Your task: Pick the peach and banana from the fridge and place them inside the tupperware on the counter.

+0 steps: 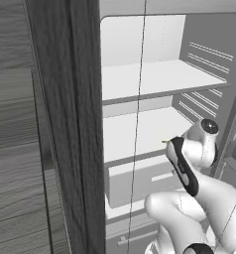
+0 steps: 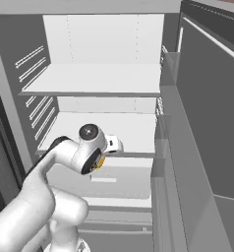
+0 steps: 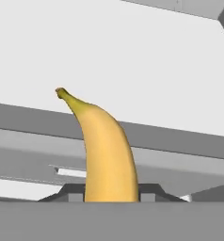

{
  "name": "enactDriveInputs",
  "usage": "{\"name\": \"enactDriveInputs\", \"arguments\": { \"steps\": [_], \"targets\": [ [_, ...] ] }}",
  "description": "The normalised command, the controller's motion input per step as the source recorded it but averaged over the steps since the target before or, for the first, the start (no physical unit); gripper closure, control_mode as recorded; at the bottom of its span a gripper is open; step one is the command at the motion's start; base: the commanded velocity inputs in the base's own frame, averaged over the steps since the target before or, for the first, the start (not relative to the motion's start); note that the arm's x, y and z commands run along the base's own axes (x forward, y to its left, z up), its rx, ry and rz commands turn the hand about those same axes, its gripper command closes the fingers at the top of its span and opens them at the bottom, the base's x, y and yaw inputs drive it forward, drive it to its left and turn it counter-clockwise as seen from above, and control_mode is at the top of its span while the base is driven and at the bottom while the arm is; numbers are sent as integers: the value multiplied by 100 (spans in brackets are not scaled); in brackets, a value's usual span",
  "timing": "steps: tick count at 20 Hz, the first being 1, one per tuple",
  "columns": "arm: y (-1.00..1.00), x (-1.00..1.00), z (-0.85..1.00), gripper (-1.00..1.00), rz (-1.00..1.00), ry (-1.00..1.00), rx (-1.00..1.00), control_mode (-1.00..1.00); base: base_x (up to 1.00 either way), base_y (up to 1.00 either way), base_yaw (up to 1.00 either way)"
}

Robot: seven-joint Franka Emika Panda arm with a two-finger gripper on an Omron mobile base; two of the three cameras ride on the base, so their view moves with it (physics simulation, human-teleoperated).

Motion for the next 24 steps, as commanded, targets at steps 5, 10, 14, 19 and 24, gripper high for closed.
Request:
{"name": "enactDriveInputs", "arguments": {
  "steps": [5, 10, 14, 19, 24],
  "targets": [
    [0, -100, 100, 100, 2, -17, 0, -100, 0, 0, 0],
    [0, -99, 100, 100, 1, -5, 0, -100, 0, 0, 0],
    [0, -91, 100, 100, 1, 1, 0, -100, 0, 0, 0],
    [13, -57, 55, 100, 5, 18, -3, -100, 0, 0, 0],
    [29, -44, 1, 100, 6, 20, -8, -100, 0, 0, 0]
  ]
}}
